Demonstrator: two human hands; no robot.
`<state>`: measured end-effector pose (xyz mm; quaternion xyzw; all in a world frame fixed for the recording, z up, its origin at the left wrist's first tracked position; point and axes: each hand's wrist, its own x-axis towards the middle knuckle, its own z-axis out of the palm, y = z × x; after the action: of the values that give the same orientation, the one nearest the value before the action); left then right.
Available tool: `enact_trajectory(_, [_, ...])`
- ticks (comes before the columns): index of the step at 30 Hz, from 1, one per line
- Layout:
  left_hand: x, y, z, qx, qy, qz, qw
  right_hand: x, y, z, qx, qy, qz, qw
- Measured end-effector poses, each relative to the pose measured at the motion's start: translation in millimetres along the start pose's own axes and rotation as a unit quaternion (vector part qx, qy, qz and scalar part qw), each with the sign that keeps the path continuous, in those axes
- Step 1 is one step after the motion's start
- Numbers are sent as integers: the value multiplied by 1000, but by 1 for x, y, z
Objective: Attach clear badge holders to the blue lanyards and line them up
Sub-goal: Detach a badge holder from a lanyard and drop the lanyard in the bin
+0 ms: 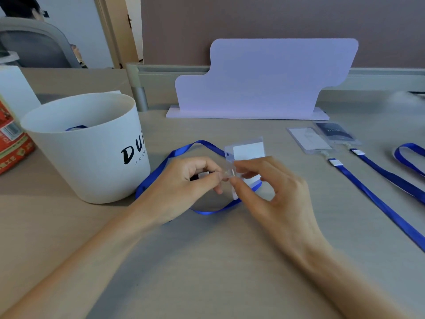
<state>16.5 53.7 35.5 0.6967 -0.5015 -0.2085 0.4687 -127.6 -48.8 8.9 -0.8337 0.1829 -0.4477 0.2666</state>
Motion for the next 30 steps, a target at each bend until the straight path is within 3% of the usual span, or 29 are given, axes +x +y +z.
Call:
enact_trajectory(10, [-2, 3, -1, -30, -70, 31, 997, 2, 9, 3, -10, 19, -29, 999])
enact_trajectory(25, [0, -9, 3, 48, -76, 71, 993, 1, 0, -2, -40, -30, -19, 999])
enact_trajectory(30, [3, -13, 6, 58, -65, 92, 992, 1, -7, -4, 3, -40, 100, 994])
